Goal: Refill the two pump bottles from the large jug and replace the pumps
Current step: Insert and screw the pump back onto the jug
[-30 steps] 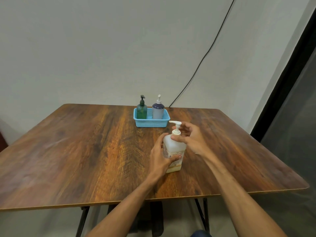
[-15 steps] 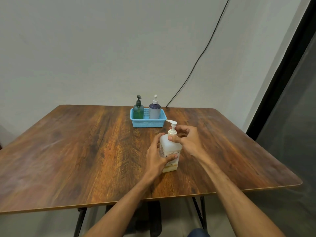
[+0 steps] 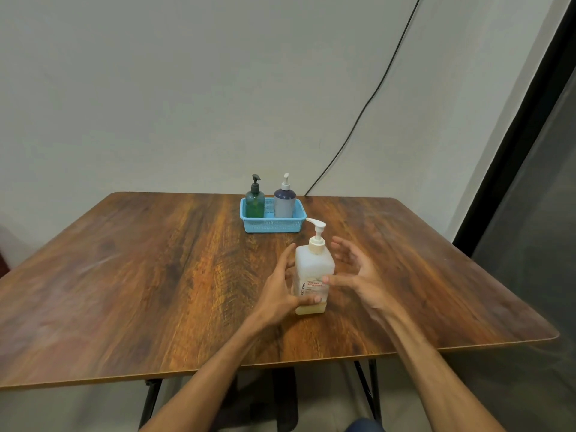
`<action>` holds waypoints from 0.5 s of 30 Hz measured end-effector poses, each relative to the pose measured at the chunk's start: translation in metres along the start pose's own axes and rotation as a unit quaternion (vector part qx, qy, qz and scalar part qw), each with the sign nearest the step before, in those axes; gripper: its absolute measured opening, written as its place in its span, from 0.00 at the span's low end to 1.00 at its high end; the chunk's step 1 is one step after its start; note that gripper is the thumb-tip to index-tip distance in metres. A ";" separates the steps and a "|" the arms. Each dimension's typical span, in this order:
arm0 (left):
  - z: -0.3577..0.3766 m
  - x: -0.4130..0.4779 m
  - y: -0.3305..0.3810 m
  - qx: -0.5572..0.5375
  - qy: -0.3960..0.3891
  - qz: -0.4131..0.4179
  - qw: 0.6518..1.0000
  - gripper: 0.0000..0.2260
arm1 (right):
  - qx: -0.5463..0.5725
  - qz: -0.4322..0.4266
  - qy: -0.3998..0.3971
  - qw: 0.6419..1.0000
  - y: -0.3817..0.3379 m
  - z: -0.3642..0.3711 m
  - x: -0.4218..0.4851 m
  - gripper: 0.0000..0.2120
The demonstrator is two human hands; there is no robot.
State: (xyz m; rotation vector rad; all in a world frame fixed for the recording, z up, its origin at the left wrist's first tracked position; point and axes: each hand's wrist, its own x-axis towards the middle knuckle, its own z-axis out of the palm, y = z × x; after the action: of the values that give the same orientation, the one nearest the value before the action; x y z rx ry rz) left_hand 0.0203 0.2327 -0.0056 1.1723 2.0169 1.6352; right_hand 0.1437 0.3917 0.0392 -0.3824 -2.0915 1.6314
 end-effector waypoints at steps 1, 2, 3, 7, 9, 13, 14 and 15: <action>-0.003 -0.002 -0.001 0.003 -0.010 -0.002 1.000 0.51 | 0.000 0.016 -0.022 1.000 0.007 -0.002 -0.002 0.40; -0.004 -0.003 -0.003 0.010 -0.019 -0.005 1.000 0.49 | 0.000 0.033 -0.045 0.998 0.015 -0.001 -0.003 0.40; -0.006 -0.002 -0.004 0.016 -0.025 -0.006 1.000 0.46 | -0.001 0.047 -0.063 0.997 0.020 0.000 -0.002 0.40; -0.011 0.008 -0.010 0.018 -0.030 -0.013 0.999 0.39 | -0.009 0.050 -0.090 0.995 0.033 0.010 0.013 0.43; -0.014 0.020 -0.011 0.011 -0.029 -0.014 0.999 0.37 | -0.010 0.040 -0.084 0.996 0.038 0.013 0.030 0.45; -0.027 0.053 -0.008 0.007 -0.034 -0.019 0.999 0.36 | -0.008 0.036 -0.076 0.996 0.036 0.014 0.066 0.45; -0.030 0.066 -0.006 0.007 -0.035 -0.023 0.999 0.37 | -0.003 0.040 -0.075 0.996 0.032 0.012 0.078 0.44; -0.033 0.079 -0.001 0.006 -0.037 -0.030 0.999 0.37 | 0.000 0.042 -0.073 0.996 0.024 0.010 0.088 0.44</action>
State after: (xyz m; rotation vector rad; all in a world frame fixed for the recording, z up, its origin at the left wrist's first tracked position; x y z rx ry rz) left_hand -0.0511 0.2685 0.0245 1.1466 1.9997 1.5300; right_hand 0.0620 0.4322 0.0301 -0.3659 -2.2091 1.7553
